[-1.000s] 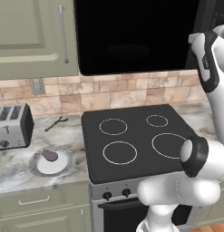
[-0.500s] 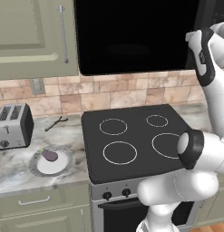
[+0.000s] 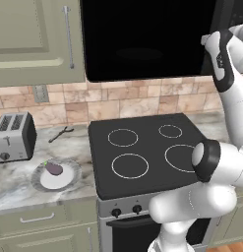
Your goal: Pick the eggplant from the counter and place it in the microwave. Then turn on the microwave.
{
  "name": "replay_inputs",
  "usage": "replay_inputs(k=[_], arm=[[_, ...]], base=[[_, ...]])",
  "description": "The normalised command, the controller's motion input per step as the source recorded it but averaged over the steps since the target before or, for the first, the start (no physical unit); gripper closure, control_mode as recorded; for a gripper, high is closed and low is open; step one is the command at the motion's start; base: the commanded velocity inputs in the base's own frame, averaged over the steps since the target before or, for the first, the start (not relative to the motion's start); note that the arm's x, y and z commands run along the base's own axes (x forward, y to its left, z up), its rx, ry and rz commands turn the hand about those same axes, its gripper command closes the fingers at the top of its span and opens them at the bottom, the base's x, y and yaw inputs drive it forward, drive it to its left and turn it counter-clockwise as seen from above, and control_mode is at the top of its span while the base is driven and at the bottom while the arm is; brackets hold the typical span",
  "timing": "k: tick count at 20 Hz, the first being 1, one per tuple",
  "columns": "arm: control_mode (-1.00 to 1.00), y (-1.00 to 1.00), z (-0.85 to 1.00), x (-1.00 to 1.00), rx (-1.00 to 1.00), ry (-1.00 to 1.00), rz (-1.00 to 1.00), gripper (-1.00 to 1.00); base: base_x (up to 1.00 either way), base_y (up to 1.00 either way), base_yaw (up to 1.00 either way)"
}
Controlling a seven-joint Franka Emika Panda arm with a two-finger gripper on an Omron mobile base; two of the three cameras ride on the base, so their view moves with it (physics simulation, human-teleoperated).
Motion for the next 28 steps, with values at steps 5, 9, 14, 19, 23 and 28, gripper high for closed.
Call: replay_inputs(k=[5,9,14,19,23,28], arm=[[-1.00,0.04,0.00,0.32,0.02,0.00,0.00,1.00],[-1.00,0.27,0.00,-0.01,0.01,0.00,0.00,1.00],[-1.00,0.41,0.00,-0.50,0.00,0.00,0.00,1.00],[-1.00,0.40,0.00,-0.92,0.00,0.00,-0.01,1.00],[-1.00,0.32,0.00,-1.00,0.00,-0.03,-0.07,1.00],[-1.00,0.29,0.00,-1.00,0.00,-0.01,-0.13,1.00]], base=[[0.00,0.00,0.00],[0.00,0.00,0.00],[0.00,0.00,0.00],[0.00,0.00,0.00],[0.00,0.00,0.00],[0.00,0.00,0.00]])
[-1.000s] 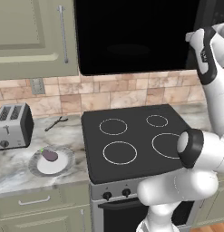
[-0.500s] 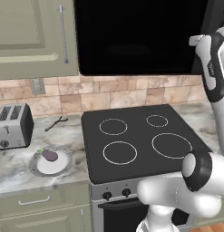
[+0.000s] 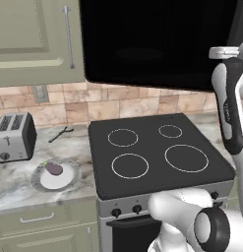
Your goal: Pick the eggplant from the counter and place it in the microwave. Then turn on the microwave.
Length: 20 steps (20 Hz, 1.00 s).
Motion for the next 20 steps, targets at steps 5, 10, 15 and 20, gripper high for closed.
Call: replay_inputs(k=[5,10,15,20], arm=[[-1.00,0.24,0.00,-1.00,0.00,0.00,-0.19,1.00],[-1.00,0.28,0.00,-1.00,0.00,0.00,-0.18,1.00],[-1.00,0.37,0.00,-1.00,0.00,0.00,-0.16,1.00],[-1.00,0.44,0.00,-0.90,0.00,0.00,-0.18,-1.00]], base=[[0.00,0.00,0.00],[0.00,0.00,0.00],[0.00,0.00,0.00],[0.00,0.00,0.00]])
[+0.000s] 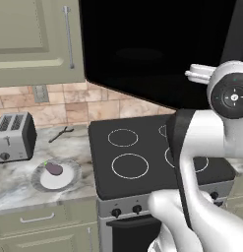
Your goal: Pick the eggplant from the counter and place it in the microwave. Then turn on the microwave.
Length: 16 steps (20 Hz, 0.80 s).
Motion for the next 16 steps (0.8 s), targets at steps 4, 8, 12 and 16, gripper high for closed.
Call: replay_inputs(k=[4,8,12,16], arm=[[-1.00,0.34,0.00,-0.57,0.00,0.00,-0.17,-1.00],[-1.00,0.02,0.00,-0.22,-0.01,0.00,-0.13,-1.00],[-1.00,0.11,0.00,-0.24,-0.03,0.00,-0.04,-1.00],[-1.00,0.44,0.00,-0.36,-0.02,-0.05,0.04,-1.00]], base=[[0.00,0.00,0.00],[0.00,0.00,0.00],[0.00,0.00,0.00],[0.00,0.00,0.00]])
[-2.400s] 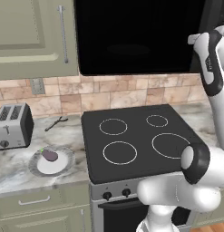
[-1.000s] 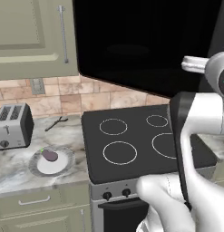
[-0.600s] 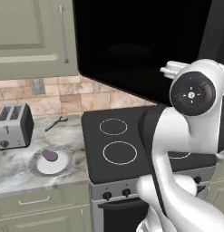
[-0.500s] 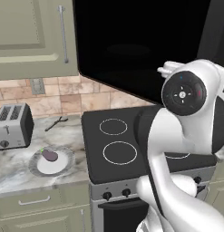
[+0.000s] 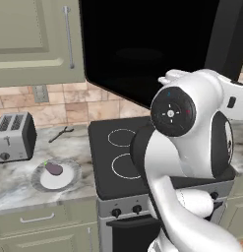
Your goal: Pick the eggplant from the counter and place it in the microwave. Then turn on the microwave.
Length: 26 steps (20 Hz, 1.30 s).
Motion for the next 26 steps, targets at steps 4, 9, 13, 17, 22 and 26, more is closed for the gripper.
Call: replay_inputs(k=[4,9,13,17,22,26], arm=[[-1.00,0.55,0.00,-0.10,0.00,-0.05,0.20,-1.00],[-1.00,0.58,0.00,0.07,0.00,0.00,0.20,-1.00],[-1.00,0.51,0.00,-0.16,0.00,0.00,0.14,-1.00],[-1.00,0.04,0.02,-0.97,0.00,-0.01,0.00,-1.00],[-1.00,-0.08,0.12,-1.00,0.00,0.00,0.00,-1.00],[-1.00,-0.50,0.29,-0.27,0.02,0.07,0.00,-1.00]], base=[[0.00,0.00,0.00],[0.00,0.00,0.00],[0.00,0.00,0.00],[0.00,0.00,0.00],[0.00,0.00,0.00],[0.00,0.00,0.00]])
